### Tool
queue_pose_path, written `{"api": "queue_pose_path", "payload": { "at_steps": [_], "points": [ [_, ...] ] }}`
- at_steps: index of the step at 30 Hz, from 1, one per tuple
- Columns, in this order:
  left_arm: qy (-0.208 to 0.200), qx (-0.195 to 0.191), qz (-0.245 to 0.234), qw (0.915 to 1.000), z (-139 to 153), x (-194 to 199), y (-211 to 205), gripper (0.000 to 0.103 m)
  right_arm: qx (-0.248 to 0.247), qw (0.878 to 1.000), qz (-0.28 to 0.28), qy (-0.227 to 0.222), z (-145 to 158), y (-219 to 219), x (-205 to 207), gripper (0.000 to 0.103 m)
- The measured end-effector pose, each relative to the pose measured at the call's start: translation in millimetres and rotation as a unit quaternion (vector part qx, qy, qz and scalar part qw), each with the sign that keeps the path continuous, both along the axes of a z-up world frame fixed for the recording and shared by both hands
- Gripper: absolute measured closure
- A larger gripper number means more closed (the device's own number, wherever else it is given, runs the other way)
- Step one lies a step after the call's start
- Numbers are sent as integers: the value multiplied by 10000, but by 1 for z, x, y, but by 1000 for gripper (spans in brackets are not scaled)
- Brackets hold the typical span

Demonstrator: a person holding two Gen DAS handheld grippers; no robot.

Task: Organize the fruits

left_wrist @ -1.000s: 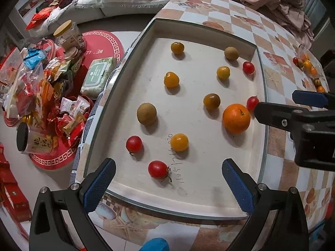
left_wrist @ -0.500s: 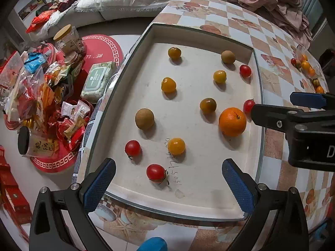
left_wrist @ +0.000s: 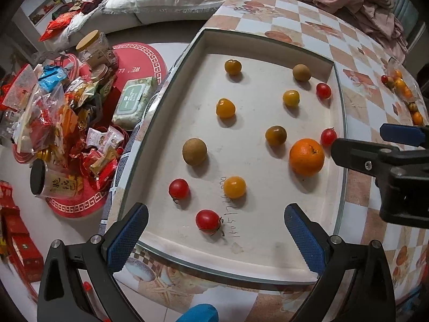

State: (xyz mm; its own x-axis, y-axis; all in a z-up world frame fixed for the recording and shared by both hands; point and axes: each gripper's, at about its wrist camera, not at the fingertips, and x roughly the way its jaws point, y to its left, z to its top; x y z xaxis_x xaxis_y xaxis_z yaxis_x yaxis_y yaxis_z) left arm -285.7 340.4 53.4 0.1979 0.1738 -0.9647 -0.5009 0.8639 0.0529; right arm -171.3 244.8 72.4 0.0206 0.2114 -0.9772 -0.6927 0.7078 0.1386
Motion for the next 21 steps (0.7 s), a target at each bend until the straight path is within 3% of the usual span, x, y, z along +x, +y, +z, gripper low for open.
{"api": "queue_pose_path", "payload": {
  "at_steps": [21],
  "points": [
    [114, -4, -189, 9998, -1, 6, -6, 1, 36, 10000, -24, 56, 0, 2, -2, 10]
  ]
}}
